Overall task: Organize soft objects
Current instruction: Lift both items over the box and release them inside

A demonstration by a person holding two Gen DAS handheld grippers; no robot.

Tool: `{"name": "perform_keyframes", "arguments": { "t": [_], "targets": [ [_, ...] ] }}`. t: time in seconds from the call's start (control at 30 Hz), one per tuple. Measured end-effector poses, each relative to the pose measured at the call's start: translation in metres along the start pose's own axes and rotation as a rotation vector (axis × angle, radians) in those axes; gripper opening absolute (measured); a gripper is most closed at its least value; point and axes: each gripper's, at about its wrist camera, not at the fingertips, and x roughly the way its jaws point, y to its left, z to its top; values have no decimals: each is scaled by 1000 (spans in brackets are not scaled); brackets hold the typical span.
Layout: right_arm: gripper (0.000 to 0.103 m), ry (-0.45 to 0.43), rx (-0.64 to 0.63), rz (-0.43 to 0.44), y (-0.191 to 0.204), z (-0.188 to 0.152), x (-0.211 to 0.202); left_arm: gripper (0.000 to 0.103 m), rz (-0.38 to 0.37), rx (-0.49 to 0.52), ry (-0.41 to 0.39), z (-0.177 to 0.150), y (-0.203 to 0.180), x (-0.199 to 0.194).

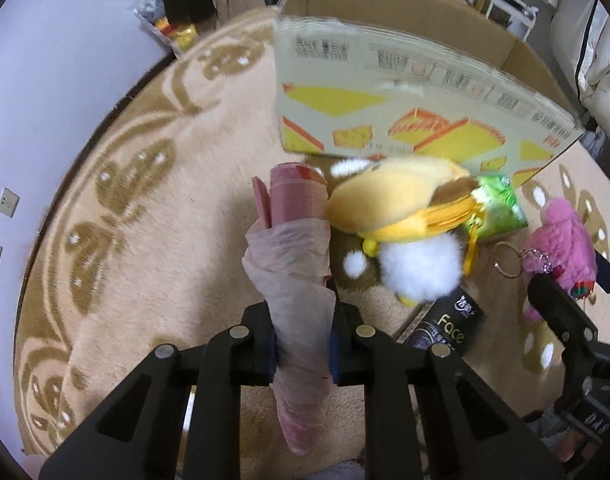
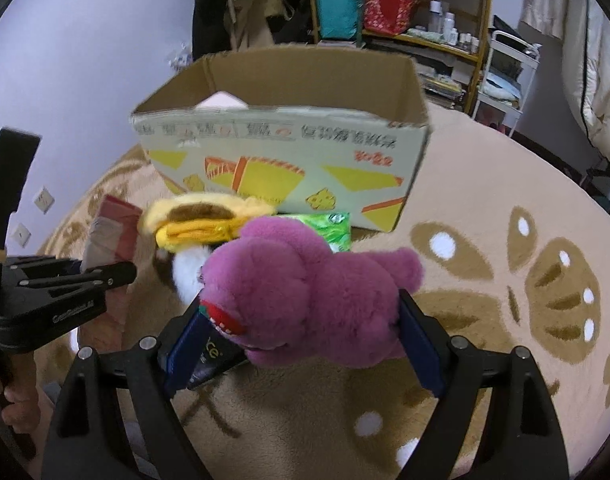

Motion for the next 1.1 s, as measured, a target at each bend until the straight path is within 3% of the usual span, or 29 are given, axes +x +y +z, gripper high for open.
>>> {"name": "perform_keyframes", "arguments": {
  "t": [0.3,0.4,0.7,0.8,1.1],
  "targets": [
    [91,-127,31,-12,-5,13,-35,18,27,-10,-253,5,5,-60],
    [91,-179,31,-7,-6,23,-49,18,32,3,-303,11,3,-73],
    [91,-295,10,-14,-14,63,-75,18,-1,35,-426,42,-3,-110],
    [91,-318,3,-22,-18,78,-75,18,30,88,-475,58,-12,-119],
    [91,-355,3,-13,-28,112,-66,18,5,122,-495,104,-31,-117]
  ]
}}
